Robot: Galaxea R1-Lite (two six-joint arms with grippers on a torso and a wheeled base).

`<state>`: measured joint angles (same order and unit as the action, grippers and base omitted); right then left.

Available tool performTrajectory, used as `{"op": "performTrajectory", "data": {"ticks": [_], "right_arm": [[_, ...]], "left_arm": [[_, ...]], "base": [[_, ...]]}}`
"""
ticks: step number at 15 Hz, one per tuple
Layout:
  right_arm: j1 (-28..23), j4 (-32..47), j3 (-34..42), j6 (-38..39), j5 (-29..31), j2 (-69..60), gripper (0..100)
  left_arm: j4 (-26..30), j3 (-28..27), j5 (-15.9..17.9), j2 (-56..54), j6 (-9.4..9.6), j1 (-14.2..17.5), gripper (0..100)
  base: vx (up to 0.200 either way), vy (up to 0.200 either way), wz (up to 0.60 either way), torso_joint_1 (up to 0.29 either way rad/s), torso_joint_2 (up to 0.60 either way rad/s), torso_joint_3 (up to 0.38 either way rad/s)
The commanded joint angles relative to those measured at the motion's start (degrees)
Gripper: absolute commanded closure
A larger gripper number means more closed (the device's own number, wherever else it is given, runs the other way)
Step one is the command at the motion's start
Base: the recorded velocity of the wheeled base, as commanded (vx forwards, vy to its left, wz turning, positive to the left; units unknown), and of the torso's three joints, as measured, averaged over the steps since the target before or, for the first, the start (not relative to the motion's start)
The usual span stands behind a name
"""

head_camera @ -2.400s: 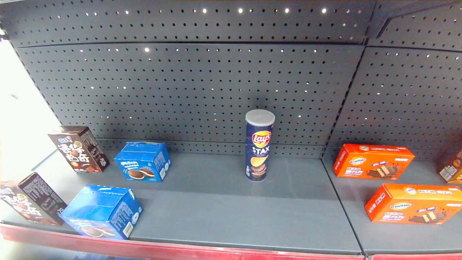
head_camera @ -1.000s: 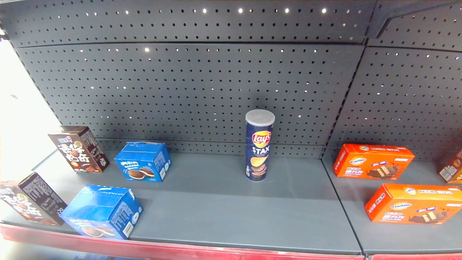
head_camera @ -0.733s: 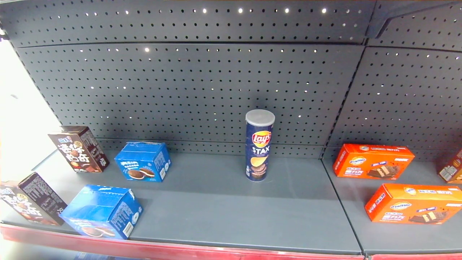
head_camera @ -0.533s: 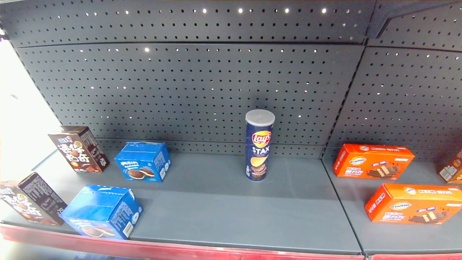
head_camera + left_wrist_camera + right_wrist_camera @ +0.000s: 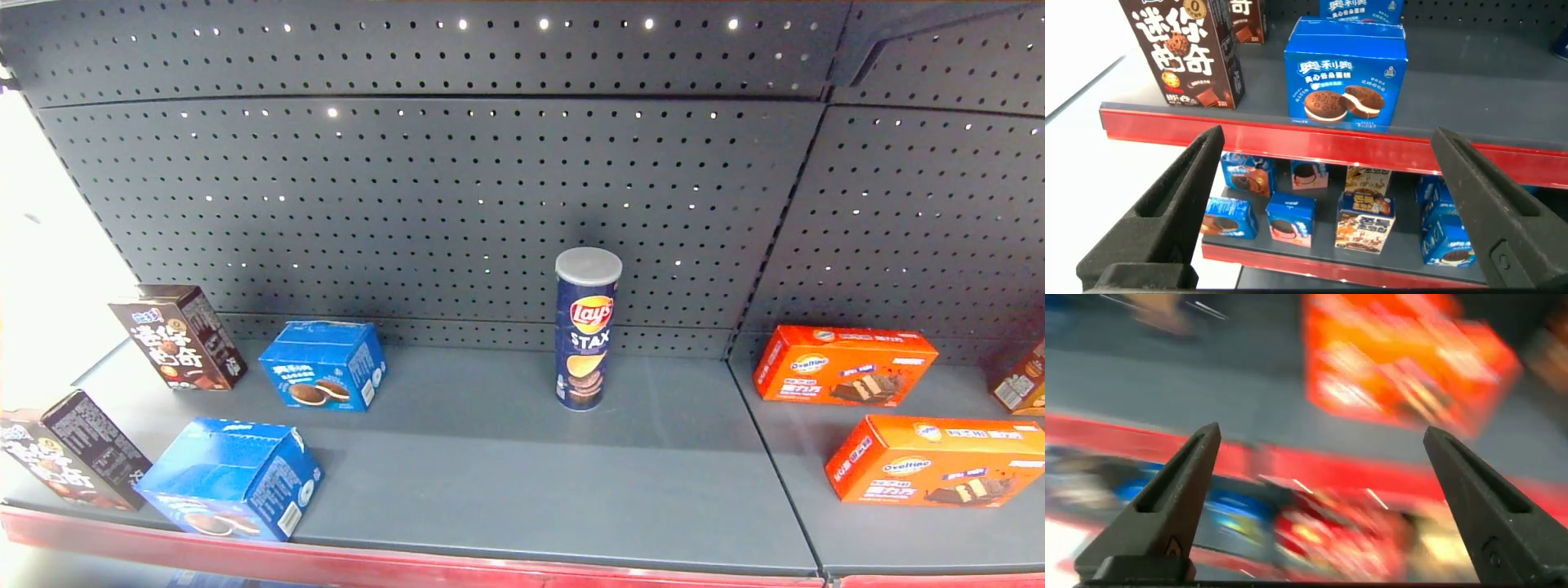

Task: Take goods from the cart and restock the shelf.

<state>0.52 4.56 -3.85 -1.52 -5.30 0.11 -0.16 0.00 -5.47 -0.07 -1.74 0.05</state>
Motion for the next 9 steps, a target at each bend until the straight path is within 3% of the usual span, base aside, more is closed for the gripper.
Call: {"op": "performTrajectory", "data": {"ticks": [1, 2, 3, 5, 6, 7, 9], "right_arm": [[0.0, -0.87, -10.3, 1.79, -20.19, -0.02, 0], [-0.44, -1.22, -12.93, 0.64, -23.7, 0.51, 0], [-0.52, -1.22, -13.11, 0.56, -23.61, 0.59, 0], [-5.89, -0.78, -19.7, 1.08, -20.36, 7.54, 0], [-9.23, 2.38, -25.77, 2.93, -20.01, 10.88, 0], [-9.14, 8.18, -30.43, 3.02, -18.95, 11.76, 0], [-7.47, 18.2, -35.87, 1.52, -7.27, 12.37, 0]], "left_arm": [[-0.02, 0.0, -0.06, 0.07, -0.01, 0.04, 0], [-0.02, 0.0, -0.06, 0.07, -0.01, 0.04, 0], [-0.02, 0.0, 0.02, 0.07, -0.01, 0.04, 0], [-0.02, 0.0, -0.06, 0.07, -0.01, 0.04, 0], [-0.02, 0.0, -0.06, 0.07, -0.01, 0.04, 0], [-0.02, 0.0, -0.06, 0.07, -0.01, 0.04, 0], [-0.02, 0.0, -0.06, 0.07, -0.01, 0.04, 0]], "base": [[0.0, 0.0, 0.0, 0.0, 0.0, 0.0], [0.0, 0.0, 0.0, 0.0, 0.0, 0.0], [0.0, 0.0, 0.0, 0.0, 0.0, 0.0], [0.0, 0.0, 0.0, 0.0, 0.0, 0.0], [0.0, 0.0, 0.0, 0.0, 0.0, 0.0], [0.0, 0.0, 0.0, 0.0, 0.0, 0.0], [0.0, 0.0, 0.0, 0.0, 0.0, 0.0]]}}
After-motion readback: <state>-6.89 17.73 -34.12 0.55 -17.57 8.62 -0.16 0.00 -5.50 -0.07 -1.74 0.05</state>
